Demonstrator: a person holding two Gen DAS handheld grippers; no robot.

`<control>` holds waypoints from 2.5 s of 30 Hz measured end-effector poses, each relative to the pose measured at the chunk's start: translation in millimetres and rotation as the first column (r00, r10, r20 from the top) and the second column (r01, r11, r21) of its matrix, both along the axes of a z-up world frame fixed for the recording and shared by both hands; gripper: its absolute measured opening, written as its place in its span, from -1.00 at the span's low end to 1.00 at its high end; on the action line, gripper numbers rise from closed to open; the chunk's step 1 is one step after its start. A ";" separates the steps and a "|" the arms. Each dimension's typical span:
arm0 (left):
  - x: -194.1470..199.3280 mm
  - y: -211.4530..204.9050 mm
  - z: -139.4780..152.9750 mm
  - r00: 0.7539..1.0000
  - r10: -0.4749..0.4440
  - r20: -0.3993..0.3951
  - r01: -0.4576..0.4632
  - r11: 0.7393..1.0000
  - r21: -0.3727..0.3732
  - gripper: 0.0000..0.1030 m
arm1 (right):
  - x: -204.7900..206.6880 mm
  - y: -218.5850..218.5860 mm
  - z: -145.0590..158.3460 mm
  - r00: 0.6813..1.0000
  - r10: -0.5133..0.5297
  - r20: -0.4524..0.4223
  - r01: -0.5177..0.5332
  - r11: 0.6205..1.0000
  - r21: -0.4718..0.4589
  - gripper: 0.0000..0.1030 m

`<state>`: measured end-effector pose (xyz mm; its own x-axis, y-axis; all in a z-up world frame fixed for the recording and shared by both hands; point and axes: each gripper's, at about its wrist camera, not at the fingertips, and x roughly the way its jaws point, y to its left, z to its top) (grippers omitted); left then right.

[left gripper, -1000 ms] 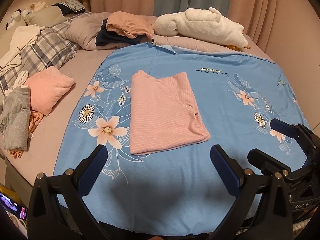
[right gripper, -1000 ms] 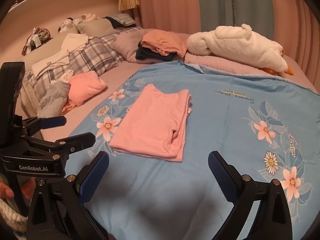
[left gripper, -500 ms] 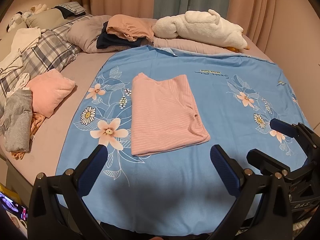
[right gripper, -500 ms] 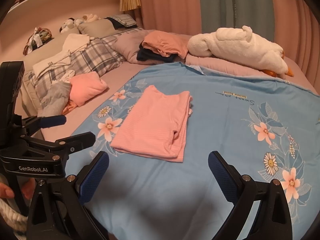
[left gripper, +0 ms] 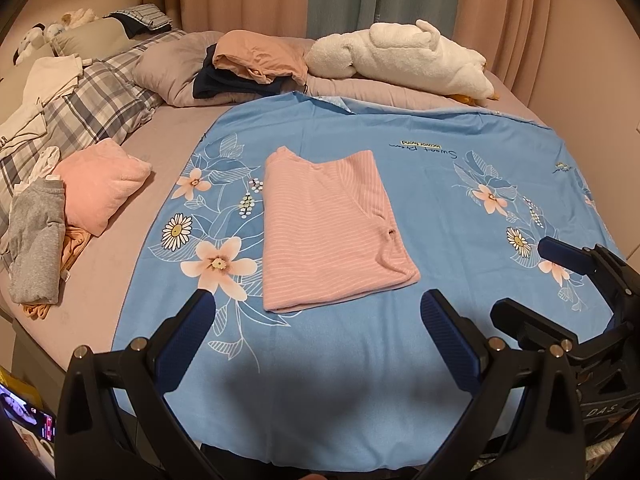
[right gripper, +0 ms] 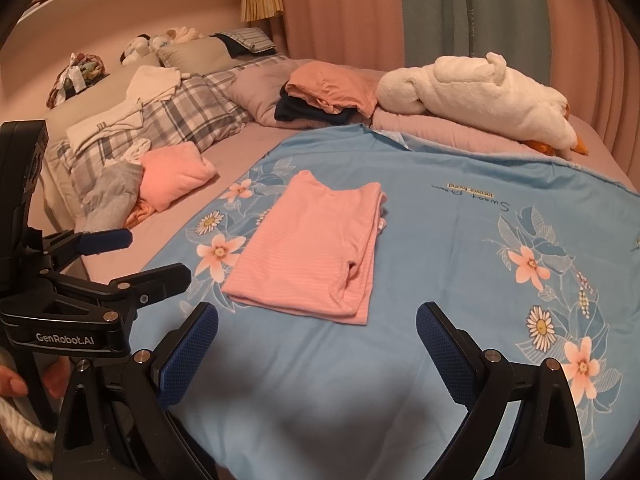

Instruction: Fold small clothes

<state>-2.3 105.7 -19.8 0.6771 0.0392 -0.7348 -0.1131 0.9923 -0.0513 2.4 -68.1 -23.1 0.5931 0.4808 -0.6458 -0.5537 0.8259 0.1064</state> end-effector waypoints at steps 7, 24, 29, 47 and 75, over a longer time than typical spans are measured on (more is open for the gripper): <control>-0.2 -0.5 -0.1 1.000 0.001 -0.001 -0.001 1.000 0.001 0.99 | -0.3 0.5 0.5 1.000 0.002 0.001 -0.002 1.000 -0.001 0.92; -0.9 -0.8 0.0 1.000 0.002 -0.001 -0.002 1.000 0.003 0.99 | -1.1 1.9 0.7 1.000 0.003 0.002 -0.003 1.000 -0.003 0.92; -1.2 -1.1 -0.2 1.000 0.004 -0.002 -0.004 1.000 0.001 0.99 | -1.7 2.3 0.9 1.000 0.002 0.001 -0.002 1.000 -0.003 0.92; -1.6 0.2 0.6 1.000 0.002 -0.007 -0.002 1.000 0.002 0.99 | -1.0 2.5 1.0 1.000 0.004 0.000 -0.004 1.000 -0.005 0.92; 0.5 4.4 -6.6 1.000 0.001 -0.012 -0.001 1.000 0.004 0.99 | -0.5 1.4 -3.9 1.000 0.015 0.001 -0.015 1.000 -0.005 0.92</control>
